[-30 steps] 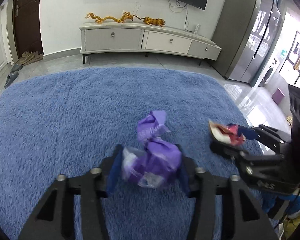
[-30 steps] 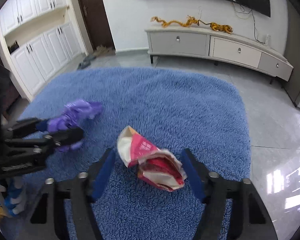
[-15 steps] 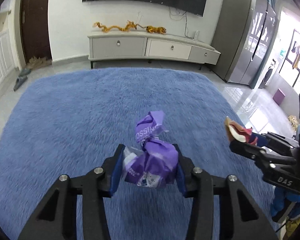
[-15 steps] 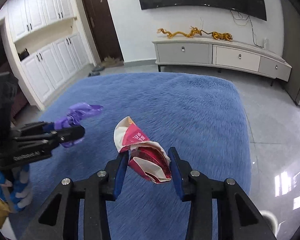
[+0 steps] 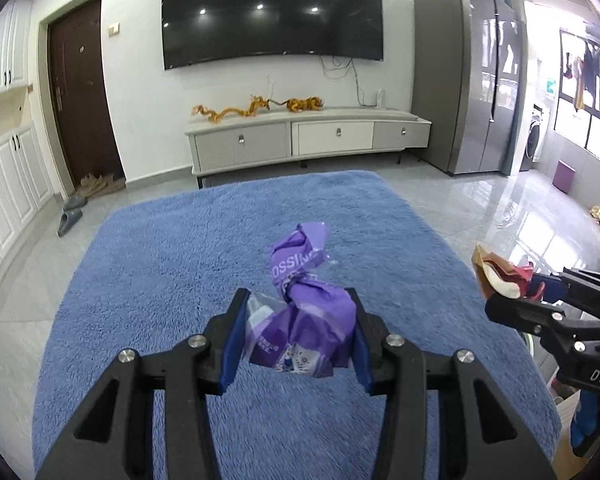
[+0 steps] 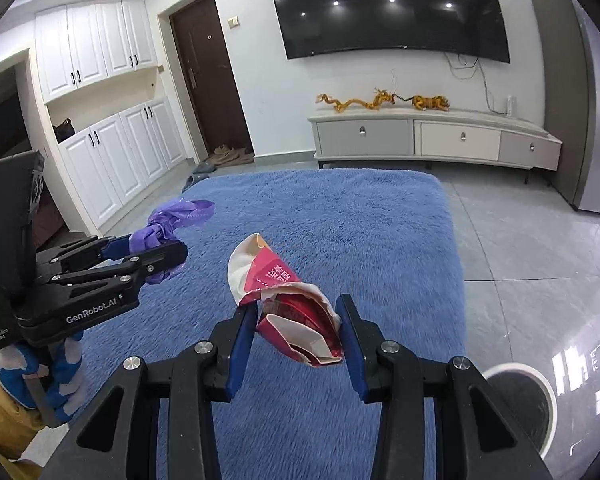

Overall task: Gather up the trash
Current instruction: 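Lift both wrappers and carry them over the white bin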

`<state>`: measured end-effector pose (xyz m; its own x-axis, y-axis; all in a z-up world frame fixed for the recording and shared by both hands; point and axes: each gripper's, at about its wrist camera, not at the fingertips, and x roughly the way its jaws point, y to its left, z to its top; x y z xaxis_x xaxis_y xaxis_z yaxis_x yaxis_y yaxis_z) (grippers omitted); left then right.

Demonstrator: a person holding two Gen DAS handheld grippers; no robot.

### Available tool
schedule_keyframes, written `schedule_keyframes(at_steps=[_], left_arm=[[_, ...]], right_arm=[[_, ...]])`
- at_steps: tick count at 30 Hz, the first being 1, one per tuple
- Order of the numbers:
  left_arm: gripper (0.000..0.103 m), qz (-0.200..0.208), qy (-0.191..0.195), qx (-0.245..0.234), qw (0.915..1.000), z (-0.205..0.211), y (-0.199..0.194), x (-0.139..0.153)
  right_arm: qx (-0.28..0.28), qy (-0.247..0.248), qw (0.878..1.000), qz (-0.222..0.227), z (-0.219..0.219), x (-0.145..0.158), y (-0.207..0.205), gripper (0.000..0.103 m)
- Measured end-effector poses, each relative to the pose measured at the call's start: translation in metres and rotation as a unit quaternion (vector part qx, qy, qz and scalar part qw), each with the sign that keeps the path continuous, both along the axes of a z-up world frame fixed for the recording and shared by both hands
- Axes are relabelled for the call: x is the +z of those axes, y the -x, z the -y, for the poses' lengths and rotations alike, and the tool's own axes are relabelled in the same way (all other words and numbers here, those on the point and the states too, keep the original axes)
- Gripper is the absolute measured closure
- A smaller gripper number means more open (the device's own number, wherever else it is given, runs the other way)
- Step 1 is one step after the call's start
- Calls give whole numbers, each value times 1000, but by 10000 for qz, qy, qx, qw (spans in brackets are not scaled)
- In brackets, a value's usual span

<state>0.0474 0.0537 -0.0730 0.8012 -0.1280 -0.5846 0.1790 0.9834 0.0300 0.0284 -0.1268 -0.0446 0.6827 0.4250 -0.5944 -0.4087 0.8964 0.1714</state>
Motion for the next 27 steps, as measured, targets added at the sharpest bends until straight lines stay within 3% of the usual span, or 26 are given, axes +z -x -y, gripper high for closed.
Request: schedule_keyframes(at_steps=[8,27], left_arm=[[60,223,-169,-77,9996,11,24,11],[60,409,-722,-351,9959,56,41,13]], right_arm=[[-144,-10,9998,148,8,6,32,65],[-816,-223,9960,298,60,2,50,65]])
